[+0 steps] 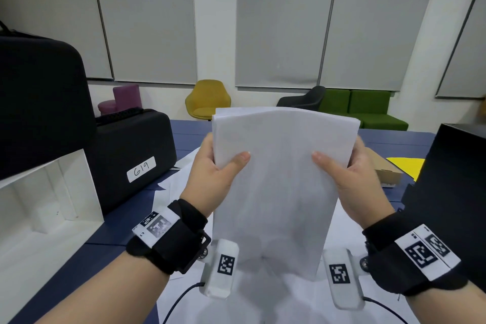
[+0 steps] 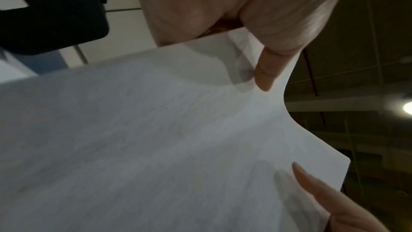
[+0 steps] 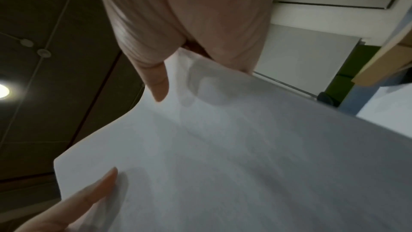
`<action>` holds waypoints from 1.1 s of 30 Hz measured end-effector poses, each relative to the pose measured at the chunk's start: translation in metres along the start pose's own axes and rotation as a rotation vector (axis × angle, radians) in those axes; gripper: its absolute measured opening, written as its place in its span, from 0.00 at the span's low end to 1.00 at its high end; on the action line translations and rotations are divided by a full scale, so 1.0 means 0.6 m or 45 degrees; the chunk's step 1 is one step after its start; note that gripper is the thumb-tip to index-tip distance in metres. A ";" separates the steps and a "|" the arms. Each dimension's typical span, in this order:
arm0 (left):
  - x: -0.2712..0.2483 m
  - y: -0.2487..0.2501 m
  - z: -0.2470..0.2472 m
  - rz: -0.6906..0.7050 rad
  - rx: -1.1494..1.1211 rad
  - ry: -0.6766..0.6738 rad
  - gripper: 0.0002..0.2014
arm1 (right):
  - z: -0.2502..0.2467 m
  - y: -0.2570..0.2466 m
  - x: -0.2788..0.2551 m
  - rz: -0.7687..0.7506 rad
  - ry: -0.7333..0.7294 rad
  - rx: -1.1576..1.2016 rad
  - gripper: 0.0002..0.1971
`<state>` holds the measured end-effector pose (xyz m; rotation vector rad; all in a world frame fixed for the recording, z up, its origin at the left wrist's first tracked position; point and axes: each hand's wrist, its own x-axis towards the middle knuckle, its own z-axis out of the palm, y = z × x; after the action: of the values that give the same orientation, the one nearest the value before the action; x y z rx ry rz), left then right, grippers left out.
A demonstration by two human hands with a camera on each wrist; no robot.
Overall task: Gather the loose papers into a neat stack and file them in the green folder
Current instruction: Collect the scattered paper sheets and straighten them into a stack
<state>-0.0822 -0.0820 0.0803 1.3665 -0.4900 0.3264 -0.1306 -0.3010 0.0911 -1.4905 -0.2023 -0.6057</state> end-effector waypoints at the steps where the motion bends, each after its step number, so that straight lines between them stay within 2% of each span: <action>1: 0.001 0.007 0.002 0.093 0.021 0.034 0.16 | -0.001 -0.009 0.001 -0.094 0.047 -0.032 0.21; 5: 0.010 0.038 -0.001 0.455 0.166 0.062 0.23 | 0.003 -0.045 0.004 -0.321 0.066 -0.124 0.26; 8: 0.022 0.055 -0.005 0.620 0.403 0.026 0.26 | 0.008 -0.060 0.005 -0.385 0.000 -0.201 0.23; 12: 0.036 0.055 -0.005 0.648 0.587 0.077 0.15 | 0.006 -0.063 0.012 -0.429 -0.038 -0.391 0.16; 15: 0.036 0.055 -0.003 0.644 0.583 0.096 0.16 | 0.002 -0.060 0.020 -0.389 -0.039 -0.398 0.13; 19: 0.036 0.052 -0.002 0.624 0.598 0.145 0.06 | 0.002 -0.056 0.022 -0.392 -0.048 -0.441 0.14; 22: 0.037 0.056 0.000 0.593 0.571 0.177 0.03 | 0.003 -0.055 0.023 -0.367 -0.060 -0.461 0.11; 24: 0.038 0.059 0.001 0.551 0.500 0.175 0.03 | 0.005 -0.054 0.025 -0.343 -0.053 -0.396 0.12; 26: 0.038 0.059 -0.002 0.430 0.289 0.142 0.10 | 0.005 -0.051 0.025 -0.276 -0.038 -0.214 0.18; 29: 0.033 0.038 -0.021 0.107 -0.025 0.040 0.18 | -0.002 -0.036 0.023 -0.144 -0.053 -0.040 0.21; 31: 0.014 0.005 -0.035 -0.093 -0.039 -0.034 0.21 | -0.008 -0.013 0.015 0.019 -0.108 0.005 0.19; 33: -0.013 -0.033 -0.039 -0.291 -0.010 -0.096 0.18 | -0.008 0.019 -0.001 0.193 -0.165 -0.021 0.16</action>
<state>-0.0760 -0.0621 0.0565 1.4154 -0.3922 0.0863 -0.1269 -0.3059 0.0806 -1.5465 -0.1833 -0.3904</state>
